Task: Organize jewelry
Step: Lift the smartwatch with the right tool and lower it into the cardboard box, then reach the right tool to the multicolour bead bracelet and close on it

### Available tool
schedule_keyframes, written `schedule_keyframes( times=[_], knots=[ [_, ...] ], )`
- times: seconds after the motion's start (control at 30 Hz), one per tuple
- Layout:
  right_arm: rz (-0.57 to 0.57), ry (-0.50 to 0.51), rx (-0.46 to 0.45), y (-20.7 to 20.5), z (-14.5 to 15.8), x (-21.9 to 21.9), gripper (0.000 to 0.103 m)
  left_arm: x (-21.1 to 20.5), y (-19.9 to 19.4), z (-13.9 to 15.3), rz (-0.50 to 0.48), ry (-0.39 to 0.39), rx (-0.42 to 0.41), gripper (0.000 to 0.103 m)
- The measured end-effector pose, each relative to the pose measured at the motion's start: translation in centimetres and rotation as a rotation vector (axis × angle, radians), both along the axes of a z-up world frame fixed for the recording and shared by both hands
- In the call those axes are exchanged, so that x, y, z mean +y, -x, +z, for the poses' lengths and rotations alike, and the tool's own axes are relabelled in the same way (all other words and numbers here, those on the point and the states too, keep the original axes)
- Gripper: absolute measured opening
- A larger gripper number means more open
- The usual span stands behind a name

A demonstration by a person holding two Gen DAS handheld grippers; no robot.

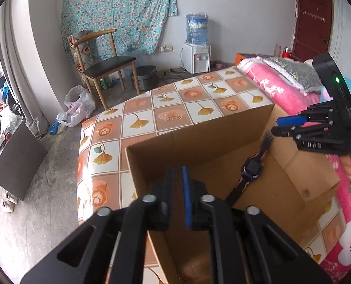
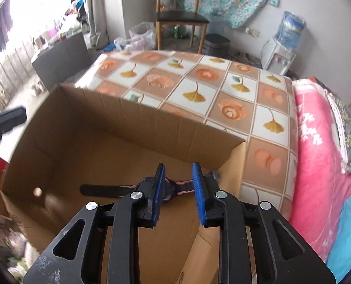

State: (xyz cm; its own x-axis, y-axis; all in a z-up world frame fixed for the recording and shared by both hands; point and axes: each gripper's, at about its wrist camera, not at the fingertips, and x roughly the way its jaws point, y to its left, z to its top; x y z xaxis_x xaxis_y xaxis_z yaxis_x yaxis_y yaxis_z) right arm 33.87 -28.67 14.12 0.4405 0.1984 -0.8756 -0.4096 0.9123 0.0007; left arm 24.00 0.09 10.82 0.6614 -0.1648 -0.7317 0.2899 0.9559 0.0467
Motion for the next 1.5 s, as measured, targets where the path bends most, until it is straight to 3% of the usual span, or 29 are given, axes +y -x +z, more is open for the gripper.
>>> schedule_keyframes(
  times=[0.23, 0.33, 0.5, 0.67, 0.8, 0.87, 1.0, 1.07, 1.13, 1.37, 1.5],
  knots=[
    [-0.034, -0.079, 0.027, 0.5, 2.6, -1.3, 0.024, 1.7, 3.5, 1.5, 0.020, 0.066, -0.040, 0.023],
    [-0.023, -0.126, 0.045, 1.6, 3.4, -1.4, 0.024, 3.1, 5.9, 2.2, 0.034, 0.127, -0.065, 0.036],
    [-0.003, -0.267, 0.051, 5.7, 5.2, -1.8, 0.029, 5.4, 11.0, 2.0, 0.065, 0.207, -0.112, 0.068],
    [0.065, -0.414, 0.009, 12.9, 6.7, -2.1, 0.040, 7.0, 16.1, -0.8, 0.085, 0.258, -0.106, 0.085],
    [0.084, -0.412, -0.001, 18.3, 4.4, -1.5, 0.048, 6.1, 17.8, -5.6, 0.081, 0.303, 0.011, 0.088],
    [0.040, -0.377, 0.015, 19.7, 2.0, -1.2, 0.049, 4.8, 17.9, -8.7, 0.100, 0.257, 0.070, 0.088],
    [-0.071, -0.366, 0.141, 20.8, -3.9, -1.1, 0.049, 2.8, 17.5, -13.9, 0.120, 0.164, 0.149, 0.089],
    [-0.132, -0.315, 0.166, 21.1, -6.3, -0.8, 0.048, 1.8, 18.0, -14.5, 0.128, 0.085, 0.073, 0.092],
    [-0.165, -0.291, 0.167, 21.2, -7.6, -0.5, 0.045, 0.8, 17.9, -15.1, 0.112, -0.002, 0.077, 0.097],
    [-0.166, -0.298, 0.122, 20.7, -7.8, 1.3, 0.042, 1.2, 18.9, -15.8, 0.116, 0.031, 0.010, 0.099],
    [-0.158, -0.332, 0.108, 19.9, -7.5, 2.1, 0.042, 1.4, 18.9, -15.5, 0.109, 0.024, 0.022, 0.099]
  ],
)
